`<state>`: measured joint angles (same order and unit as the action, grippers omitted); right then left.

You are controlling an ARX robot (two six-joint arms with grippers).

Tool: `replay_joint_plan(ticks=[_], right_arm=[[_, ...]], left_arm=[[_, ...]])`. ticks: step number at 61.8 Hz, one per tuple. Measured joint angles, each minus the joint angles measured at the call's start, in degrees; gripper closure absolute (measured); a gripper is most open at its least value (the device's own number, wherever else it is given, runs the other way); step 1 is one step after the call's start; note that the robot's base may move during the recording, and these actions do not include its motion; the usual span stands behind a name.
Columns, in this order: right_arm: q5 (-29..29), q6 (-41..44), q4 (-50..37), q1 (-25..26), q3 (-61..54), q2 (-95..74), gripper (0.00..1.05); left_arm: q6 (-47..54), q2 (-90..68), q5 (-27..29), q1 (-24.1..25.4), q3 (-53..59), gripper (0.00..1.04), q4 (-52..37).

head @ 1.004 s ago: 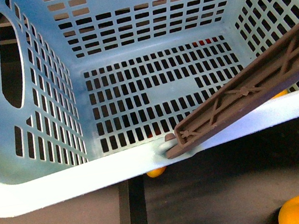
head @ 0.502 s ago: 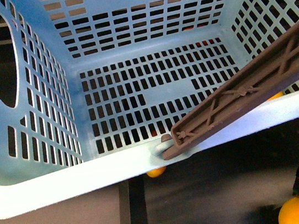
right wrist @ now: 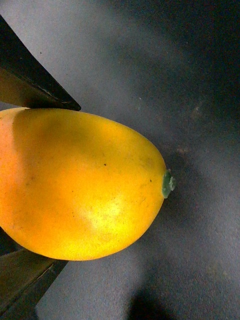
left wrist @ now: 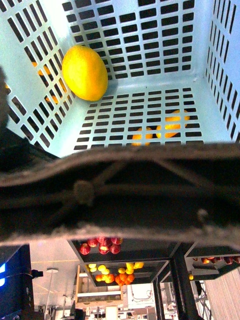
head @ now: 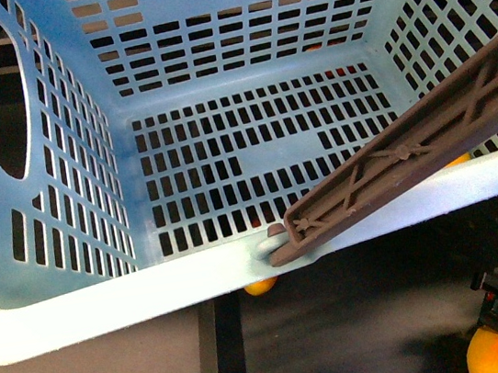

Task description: Pick lemon and mango into basket

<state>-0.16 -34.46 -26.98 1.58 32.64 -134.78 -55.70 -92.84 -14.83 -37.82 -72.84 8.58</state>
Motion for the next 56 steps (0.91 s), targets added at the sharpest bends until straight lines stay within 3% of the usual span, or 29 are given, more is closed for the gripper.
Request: replay_joint_plan(ticks=[16, 30, 38, 46, 56], right_arm=[[0.4, 5.1, 1.4, 10.0, -3.0, 6.2, 0.42], [4.7, 10.2, 8.5, 26.2, -4.8, 22.2, 0.42], [7.4, 12.4, 12.4, 31.6, -5.3, 33.3, 0.42], [12.0, 13.4, 20.0, 34.5, -5.3, 48.9, 0.42], [15.0, 14.8, 23.9, 32.0, -6.4, 67.1, 0.42]], left_arm=[[0.0, 0.0, 0.0, 0.0, 0.0, 1.01, 0.0], [0.0, 0.0, 0.0, 0.0, 0.0, 1.01, 0.0], [0.0, 0.0, 0.1, 0.0, 0.0, 1.01, 0.0], [0.0, 0.0, -0.2, 0.0, 0.0, 1.01, 0.0], [0.0, 0.0, 0.0, 0.0, 0.0, 1.01, 0.0]])
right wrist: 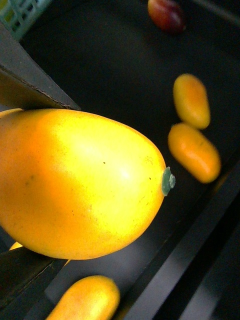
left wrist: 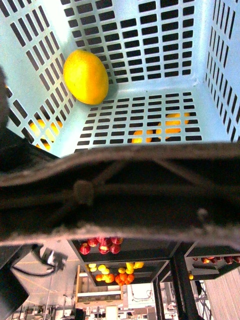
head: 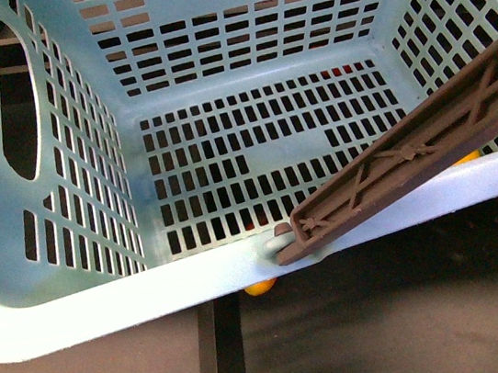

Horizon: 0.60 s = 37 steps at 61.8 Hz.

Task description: Pick lemon and mango into basket

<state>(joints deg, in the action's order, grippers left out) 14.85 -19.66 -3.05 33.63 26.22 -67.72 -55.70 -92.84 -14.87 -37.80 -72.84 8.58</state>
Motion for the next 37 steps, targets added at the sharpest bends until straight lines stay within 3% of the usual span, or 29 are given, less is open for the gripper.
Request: replay_joint_plan(ticks=[13, 37], right_arm=[[-3.1, -0.2, -2.1, -11.5, 1.2, 15.7, 0.42], [-18.1, 0.0, -13.1, -38.9, 7.3, 7.3, 0.42]], left_arm=[[0.0, 0.0, 0.0, 0.0, 0.0, 1.01, 0.0], [0.0, 0.0, -0.1, 0.0, 0.0, 1.01, 0.0]])
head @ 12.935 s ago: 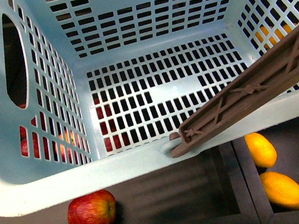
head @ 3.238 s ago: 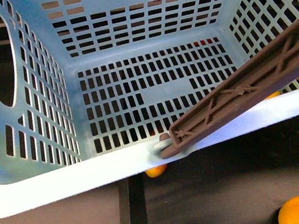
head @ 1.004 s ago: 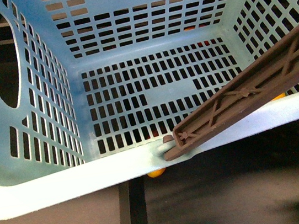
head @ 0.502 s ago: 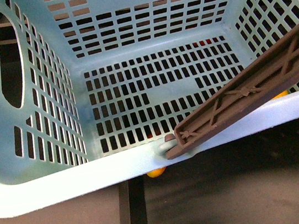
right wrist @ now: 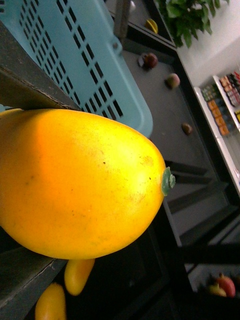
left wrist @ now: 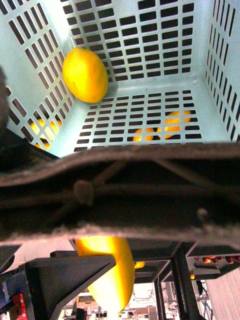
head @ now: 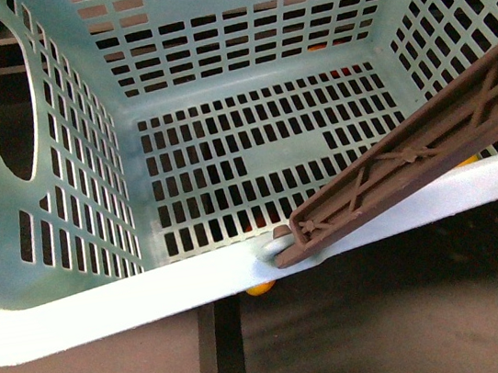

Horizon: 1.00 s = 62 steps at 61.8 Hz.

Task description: Pick lemon and mango into basket

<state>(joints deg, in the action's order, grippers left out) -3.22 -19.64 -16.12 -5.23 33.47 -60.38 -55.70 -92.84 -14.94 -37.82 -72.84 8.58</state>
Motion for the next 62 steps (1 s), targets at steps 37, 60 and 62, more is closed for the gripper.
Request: replay_joint_plan(ticks=[37, 60, 62], right_arm=[[-7.6, 2.5, -2.1, -10.6, 4.2, -8.2, 0.08], [-3.2, 16.2, -10.4, -1.8, -10.9, 11.7, 0.40], [-3.0, 16.7, -11.0, -1.4, -12.4, 12.4, 0.45]], left_arm=[[0.0, 0.0, 0.0, 0.0, 0.0, 1.01, 0.0], [0.1, -0.2, 0.2, 0.0, 0.0, 1.01, 0.0], [0.0, -0.2, 0.0, 0.0, 0.0, 1.01, 0.0]])
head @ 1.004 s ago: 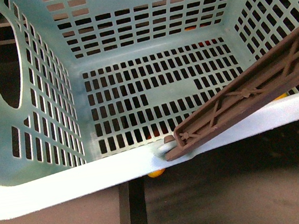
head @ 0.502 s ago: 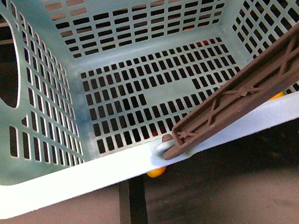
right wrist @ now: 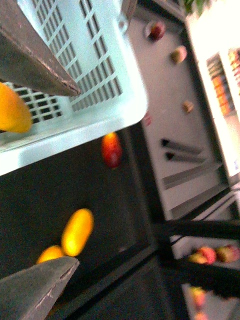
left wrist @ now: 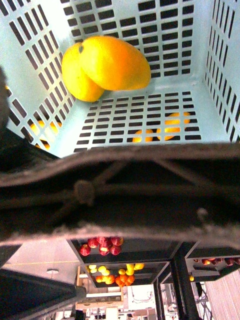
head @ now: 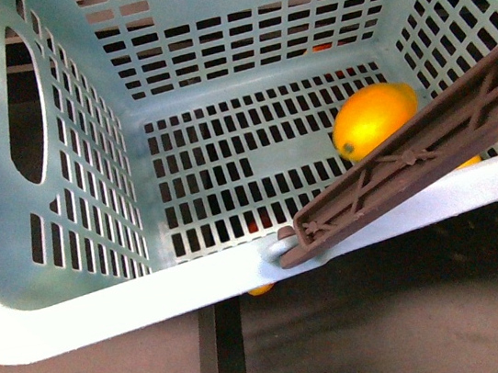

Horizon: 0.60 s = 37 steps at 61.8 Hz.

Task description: Pick lemon and mango into basket

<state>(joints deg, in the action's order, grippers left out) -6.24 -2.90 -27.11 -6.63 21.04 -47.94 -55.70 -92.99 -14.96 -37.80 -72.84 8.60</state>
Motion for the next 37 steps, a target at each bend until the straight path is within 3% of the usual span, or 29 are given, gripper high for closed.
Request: replay_joint_plan(ticks=[4, 19, 37], right_arm=[[0.8, 1.3, -0.8, 1.0, -3.9, 2.2, 0.61], [5.8, 2.3, -1.1, 6.2, -10.3, 8.5, 1.02], [6.2, 2.6, 0.9, 6.4, -15.1, 15.4, 1.03]], left_arm=[[-0.1, 0.0, -0.1, 0.0, 0.0, 1.01, 0.0], [0.0, 0.0, 0.2, 0.0, 0.0, 1.01, 0.0], [0.0, 0.0, 0.0, 0.0, 0.0, 1.01, 0.0]])
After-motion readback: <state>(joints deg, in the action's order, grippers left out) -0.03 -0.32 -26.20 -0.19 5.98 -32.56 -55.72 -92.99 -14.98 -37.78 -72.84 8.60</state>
